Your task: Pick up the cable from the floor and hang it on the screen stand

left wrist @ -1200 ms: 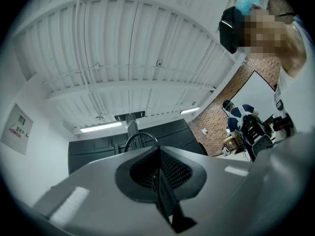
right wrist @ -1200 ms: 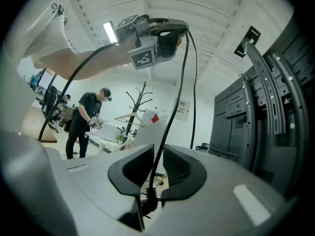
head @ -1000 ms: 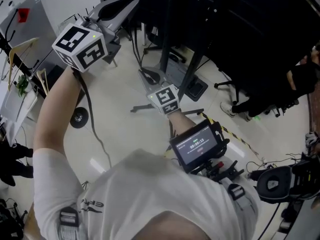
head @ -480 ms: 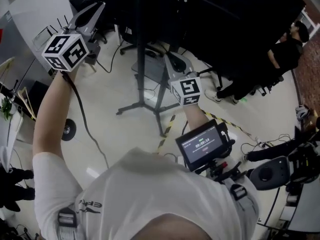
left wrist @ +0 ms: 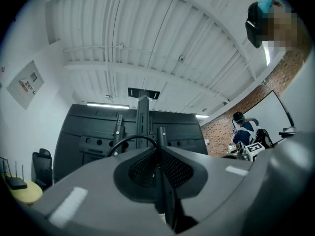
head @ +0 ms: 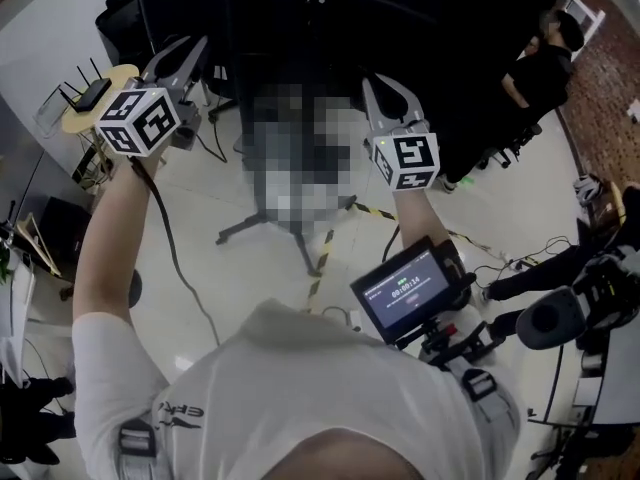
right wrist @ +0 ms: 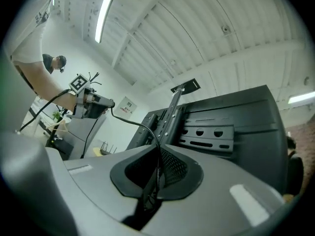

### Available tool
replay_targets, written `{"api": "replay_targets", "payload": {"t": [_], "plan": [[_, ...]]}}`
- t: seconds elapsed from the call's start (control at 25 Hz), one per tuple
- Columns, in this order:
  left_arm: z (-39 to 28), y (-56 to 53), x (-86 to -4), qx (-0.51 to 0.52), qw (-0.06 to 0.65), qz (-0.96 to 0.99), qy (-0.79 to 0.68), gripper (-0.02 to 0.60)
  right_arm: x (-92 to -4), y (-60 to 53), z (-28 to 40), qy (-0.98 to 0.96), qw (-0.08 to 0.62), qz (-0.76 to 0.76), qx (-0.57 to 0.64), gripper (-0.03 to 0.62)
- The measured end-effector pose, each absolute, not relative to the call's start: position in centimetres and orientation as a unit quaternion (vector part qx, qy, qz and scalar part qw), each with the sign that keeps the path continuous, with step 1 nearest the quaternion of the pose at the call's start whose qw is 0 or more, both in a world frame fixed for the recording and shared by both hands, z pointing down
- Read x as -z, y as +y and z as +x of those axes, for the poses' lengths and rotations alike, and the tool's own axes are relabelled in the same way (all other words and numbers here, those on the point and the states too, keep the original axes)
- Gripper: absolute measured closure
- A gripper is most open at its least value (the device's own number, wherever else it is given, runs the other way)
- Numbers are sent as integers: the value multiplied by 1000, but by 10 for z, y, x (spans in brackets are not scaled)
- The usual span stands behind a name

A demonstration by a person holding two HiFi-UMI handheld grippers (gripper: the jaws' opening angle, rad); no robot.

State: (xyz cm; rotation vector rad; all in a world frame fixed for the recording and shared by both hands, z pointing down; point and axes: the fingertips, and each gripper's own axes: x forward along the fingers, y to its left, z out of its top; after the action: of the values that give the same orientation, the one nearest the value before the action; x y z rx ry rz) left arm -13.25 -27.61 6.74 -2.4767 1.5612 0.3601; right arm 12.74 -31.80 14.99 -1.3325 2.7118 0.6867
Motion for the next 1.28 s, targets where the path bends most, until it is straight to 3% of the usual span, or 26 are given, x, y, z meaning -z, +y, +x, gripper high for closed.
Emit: {"api": "replay_targets", "payload": {"t": [1.04, 1.28], "plan": [[-127, -233, -3, -165, 162, -830, 507, 522, -47, -304, 142, 846, 77, -422, -317, 562], [-130, -302, 9, -168, 169, -849, 472, 518, -29, -356, 143, 828, 57, -439, -345, 562]]}}
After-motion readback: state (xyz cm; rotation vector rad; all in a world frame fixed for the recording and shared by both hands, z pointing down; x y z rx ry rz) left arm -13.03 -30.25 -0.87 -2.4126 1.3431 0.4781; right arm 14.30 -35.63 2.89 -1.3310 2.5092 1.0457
